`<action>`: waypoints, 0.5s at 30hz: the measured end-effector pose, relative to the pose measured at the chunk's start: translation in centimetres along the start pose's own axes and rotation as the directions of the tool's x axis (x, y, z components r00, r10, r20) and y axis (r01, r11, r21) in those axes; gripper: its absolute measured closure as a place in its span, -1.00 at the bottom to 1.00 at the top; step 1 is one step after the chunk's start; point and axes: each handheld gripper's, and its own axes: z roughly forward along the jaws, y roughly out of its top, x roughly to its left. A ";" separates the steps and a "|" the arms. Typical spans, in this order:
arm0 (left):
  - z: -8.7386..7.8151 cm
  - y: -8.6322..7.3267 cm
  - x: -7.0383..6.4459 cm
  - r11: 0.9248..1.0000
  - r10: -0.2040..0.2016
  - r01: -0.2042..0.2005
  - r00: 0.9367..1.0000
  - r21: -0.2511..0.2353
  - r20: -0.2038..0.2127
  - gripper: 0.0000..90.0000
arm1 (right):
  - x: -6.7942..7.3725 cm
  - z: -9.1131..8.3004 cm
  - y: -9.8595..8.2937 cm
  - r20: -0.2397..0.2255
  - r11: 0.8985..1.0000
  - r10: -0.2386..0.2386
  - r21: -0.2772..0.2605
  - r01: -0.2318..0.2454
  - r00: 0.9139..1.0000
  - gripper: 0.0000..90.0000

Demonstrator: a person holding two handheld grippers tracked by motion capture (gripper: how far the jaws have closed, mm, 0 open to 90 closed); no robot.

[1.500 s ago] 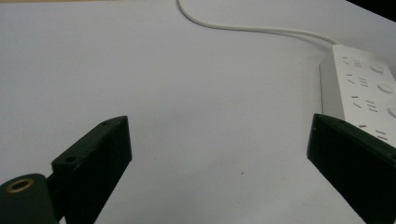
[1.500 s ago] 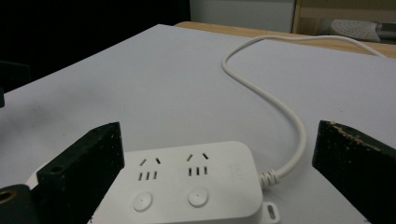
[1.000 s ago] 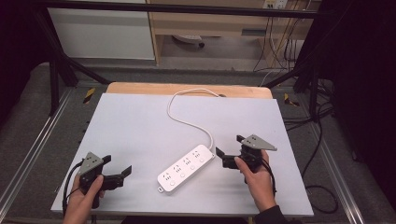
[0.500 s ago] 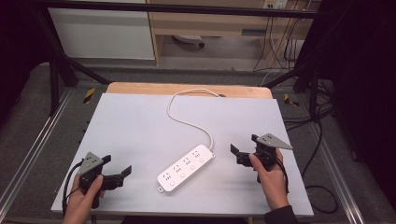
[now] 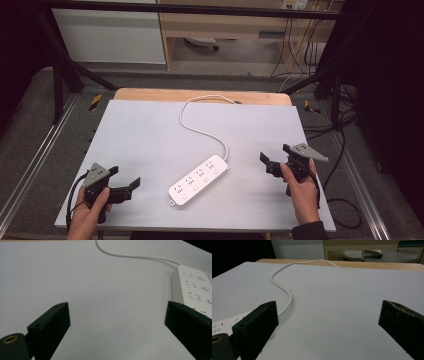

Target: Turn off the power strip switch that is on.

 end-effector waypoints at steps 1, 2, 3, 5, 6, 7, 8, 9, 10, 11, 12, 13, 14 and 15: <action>0.0 0.0 0.0 1.000 0.001 -0.001 1.000 0.000 0.000 -0.87 | -0.2 -0.1 0.0 0.005 1.000 0.007 -0.001 -0.007 1.000 -0.93; 0.0 0.0 0.0 1.000 0.001 -0.001 1.000 0.001 0.000 -0.87 | -0.4 -0.2 -0.1 0.011 1.000 0.008 -0.002 -0.008 1.000 -0.93; 0.0 0.0 0.0 1.000 0.000 0.000 1.000 0.002 0.000 -0.87 | -0.7 -0.3 -0.1 0.019 1.000 0.012 0.000 -0.012 1.000 -0.93; 0.1 0.0 0.0 1.000 0.000 0.000 1.000 0.002 0.002 -0.87 | -1.0 -0.4 -0.3 0.026 1.000 0.017 0.002 -0.017 1.000 -0.92; 0.1 0.0 0.0 1.000 0.000 0.000 1.000 0.003 0.001 -0.87 | -1.2 -0.4 -0.3 0.033 1.000 0.017 0.004 -0.017 0.999 -0.92; 0.0 0.0 0.0 1.000 -0.001 0.001 1.000 0.002 0.000 -0.87 | -1.4 -0.4 -0.4 0.037 1.000 0.017 0.007 -0.017 0.999 -0.92; 0.0 0.0 0.0 1.000 -0.001 0.001 1.000 0.002 0.000 -0.87 | -1.5 -0.4 -0.5 0.044 1.000 0.020 0.008 -0.021 0.999 -0.91; 0.0 0.0 0.0 1.000 -0.001 0.001 1.000 0.002 -0.001 -0.87 | -1.7 -0.4 -0.6 0.047 1.000 0.020 0.009 -0.021 0.999 -0.91; 0.0 0.0 0.0 1.000 -0.001 0.001 1.000 0.003 -0.001 -0.87 | -1.9 -0.3 -0.7 0.052 1.000 0.021 0.014 -0.022 0.998 -0.91; 0.0 0.0 0.0 1.000 -0.002 0.002 1.000 0.002 -0.001 -0.87 | -2.0 -0.3 -0.8 0.056 1.000 0.019 0.018 -0.020 0.998 -0.91; 0.0 0.0 0.0 1.000 -0.002 0.002 1.000 0.002 -0.001 -0.87 | -2.1 -0.3 -0.9 0.059 1.000 0.018 0.024 -0.019 0.998 -0.90; 0.0 0.0 0.0 1.000 -0.002 0.002 1.000 0.002 -0.002 -0.87 | -2.2 -0.2 -1.1 0.063 0.999 0.021 0.027 -0.023 0.998 -0.90; 0.0 0.0 0.0 1.000 -0.002 0.002 1.000 0.003 -0.001 -0.87 | -2.3 -0.1 -1.2 0.066 0.999 0.018 0.034 -0.020 0.998 -0.90; 0.0 0.0 0.0 1.000 -0.002 0.002 1.000 0.002 -0.002 -0.87 | -2.4 -0.1 -1.3 0.068 0.999 0.019 0.038 -0.022 0.997 -0.90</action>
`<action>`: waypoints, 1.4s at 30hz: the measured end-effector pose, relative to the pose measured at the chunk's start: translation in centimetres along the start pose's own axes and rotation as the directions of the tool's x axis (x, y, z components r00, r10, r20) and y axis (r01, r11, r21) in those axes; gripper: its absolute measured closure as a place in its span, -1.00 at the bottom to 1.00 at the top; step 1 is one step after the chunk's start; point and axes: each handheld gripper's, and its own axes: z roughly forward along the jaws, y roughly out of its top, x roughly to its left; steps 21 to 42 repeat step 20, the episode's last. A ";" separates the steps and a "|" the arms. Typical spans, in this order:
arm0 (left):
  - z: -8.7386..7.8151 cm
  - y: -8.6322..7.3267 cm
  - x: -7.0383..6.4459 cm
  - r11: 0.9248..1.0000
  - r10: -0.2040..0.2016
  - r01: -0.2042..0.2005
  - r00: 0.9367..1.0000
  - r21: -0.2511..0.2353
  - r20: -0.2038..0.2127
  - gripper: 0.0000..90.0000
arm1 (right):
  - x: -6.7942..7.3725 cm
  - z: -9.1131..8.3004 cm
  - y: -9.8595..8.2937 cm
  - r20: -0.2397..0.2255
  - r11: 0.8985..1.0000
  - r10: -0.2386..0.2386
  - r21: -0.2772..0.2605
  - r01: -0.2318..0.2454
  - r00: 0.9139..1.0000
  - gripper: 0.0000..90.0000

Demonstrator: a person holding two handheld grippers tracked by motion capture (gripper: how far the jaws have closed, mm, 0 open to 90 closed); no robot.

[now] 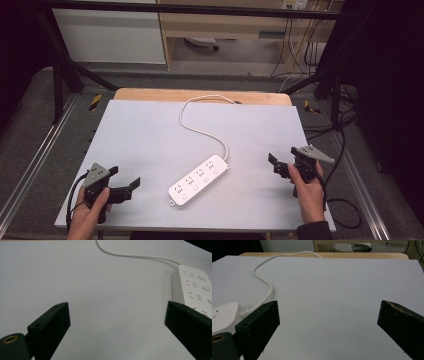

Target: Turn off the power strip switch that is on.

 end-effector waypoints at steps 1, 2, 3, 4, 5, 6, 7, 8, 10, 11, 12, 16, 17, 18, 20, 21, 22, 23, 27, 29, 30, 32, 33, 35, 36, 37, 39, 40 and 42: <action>0.0 0.0 0.0 1.000 0.000 0.000 1.000 0.000 0.000 -0.87 | 0.0 0.1 -0.1 0.002 1.000 0.004 0.007 -0.004 1.000 -0.90; 0.0 0.0 0.0 1.000 0.000 0.000 1.000 0.000 0.000 -0.87 | -0.1 0.2 -0.2 0.002 1.000 0.000 0.013 0.000 1.000 -0.90; 0.0 0.0 0.0 1.000 0.000 0.000 1.000 0.000 0.000 -0.87 | -0.2 0.3 -0.3 0.005 1.000 -0.004 0.018 0.004 1.000 -0.89; 0.0 0.0 0.0 1.000 0.000 0.000 1.000 0.001 0.000 -0.87 | -0.2 0.3 -0.4 0.006 1.000 -0.008 0.024 0.008 1.000 -0.89; 0.0 0.0 0.0 1.000 0.000 0.000 1.000 0.001 0.000 -0.87 | -0.2 0.4 -0.5 0.007 0.999 -0.013 0.033 0.013 1.000 -0.89; 0.0 0.0 0.0 1.000 0.000 0.000 1.000 0.001 0.000 -0.87 | -0.2 0.5 -0.6 0.009 0.999 -0.016 0.037 0.016 1.000 -0.89; 0.0 0.0 0.0 1.000 0.000 0.000 1.000 0.001 0.000 -0.87 | -0.2 0.5 -0.6 0.013 0.999 -0.022 0.041 0.021 1.000 -0.89; 0.0 0.0 0.0 1.000 0.001 -0.001 1.000 0.001 0.000 -0.87 | -0.2 0.5 -0.6 0.014 0.999 -0.022 0.044 0.021 1.000 -0.89; 0.0 0.0 0.0 1.000 0.000 0.000 1.000 0.002 0.000 -0.87 | -0.2 0.6 -0.7 0.013 0.998 -0.021 0.053 0.020 1.000 -0.89; 0.0 0.0 0.0 1.000 0.002 -0.002 1.000 0.001 -0.001 -0.87 | -0.2 0.7 -0.8 0.013 0.998 -0.020 0.059 0.019 1.000 -0.89; 0.1 0.0 0.0 1.000 0.002 -0.002 1.000 0.002 0.000 -0.87 | -0.1 0.8 -1.0 0.007 0.997 -0.023 0.072 0.023 1.000 -0.89; 0.0 0.0 0.0 1.000 0.004 -0.004 1.000 0.002 -0.001 -0.87 | 0.7 1.5 -1.7 -0.022 0.988 -0.025 0.155 0.028 0.999 -0.90; 0.0 0.0 0.0 1.000 0.005 -0.005 1.000 0.001 0.000 -0.87 | 0.7 1.7 -1.9 -0.021 0.984 -0.033 0.175 0.037 0.999 -0.90; 0.0 0.0 0.0 1.000 0.003 -0.003 1.000 0.003 -0.001 -0.87 | 0.8 1.9 -2.1 -0.021 0.979 -0.046 0.197 0.049 0.999 -0.90; 0.1 0.0 0.0 1.000 0.005 -0.005 1.000 0.005 -0.001 -0.87 | 0.9 2.3 -2.5 -0.016 0.971 -0.069 0.231 0.071 0.998 -0.90; 0.1 0.0 0.0 1.000 0.005 -0.005 1.000 0.005 -0.001 -0.87 | 0.9 2.3 -2.5 -0.016 0.971 -0.069 0.231 0.071 0.998 -0.90; 0.1 0.0 0.0 1.000 0.005 -0.005 1.000 0.005 -0.001 -0.87 | 0.9 2.3 -2.5 -0.016 0.971 -0.069 0.231 0.071 0.998 -0.90; 0.1 0.0 0.0 1.000 0.005 -0.005 1.000 0.005 -0.001 -0.87 | 0.9 2.3 -2.5 -0.016 0.971 -0.069 0.231 0.071 0.998 -0.90; 0.1 0.0 0.0 1.000 0.005 -0.005 1.000 0.005 -0.001 -0.87 | 0.9 2.3 -2.5 -0.016 0.971 -0.069 0.231 0.071 0.998 -0.90; 0.1 0.0 0.0 1.000 0.005 -0.005 1.000 0.005 -0.001 -0.87 | 0.9 2.3 -2.5 -0.016 0.971 -0.069 0.231 0.071 0.998 -0.90; 0.1 0.0 0.0 1.000 0.005 -0.005 1.000 0.005 -0.001 -0.87 | 0.9 2.3 -2.5 -0.016 0.971 -0.069 0.231 0.071 0.998 -0.90; 0.1 0.0 0.0 1.000 0.005 -0.005 1.000 0.005 -0.001 -0.87 | 0.9 2.3 -2.5 -0.016 0.971 -0.069 0.231 0.071 0.998 -0.90; 0.1 0.0 0.0 1.000 0.005 -0.005 1.000 0.005 -0.001 -0.87 | 0.9 2.3 -2.5 -0.016 0.971 -0.069 0.231 0.071 0.998 -0.90; 0.1 0.0 0.0 1.000 0.005 -0.005 1.000 0.005 -0.001 -0.87 | 0.9 2.3 -2.5 -0.016 0.971 -0.069 0.231 0.071 0.998 -0.90; 0.1 0.0 0.0 1.000 0.005 -0.005 1.000 0.005 -0.001 -0.87 | 0.9 2.3 -2.5 -0.016 0.971 -0.069 0.231 0.071 0.998 -0.90; 0.1 0.0 0.0 1.000 0.005 -0.005 1.000 0.005 -0.001 -0.87 | 0.9 2.3 -2.5 -0.016 0.971 -0.069 0.231 0.071 0.998 -0.90; 0.1 0.0 0.0 1.000 0.005 -0.005 1.000 0.005 -0.001 -0.87 | 0.9 2.3 -2.5 -0.016 0.971 -0.069 0.231 0.071 0.998 -0.90; 0.1 0.0 0.0 1.000 0.005 -0.005 1.000 0.005 -0.001 -0.87 | 0.9 2.3 -2.5 -0.016 0.971 -0.069 0.231 0.071 0.998 -0.90; 0.1 0.0 0.0 1.000 0.005 -0.005 1.000 0.005 -0.001 -0.87 | 0.9 2.3 -2.5 -0.016 0.971 -0.069 0.231 0.071 0.998 -0.90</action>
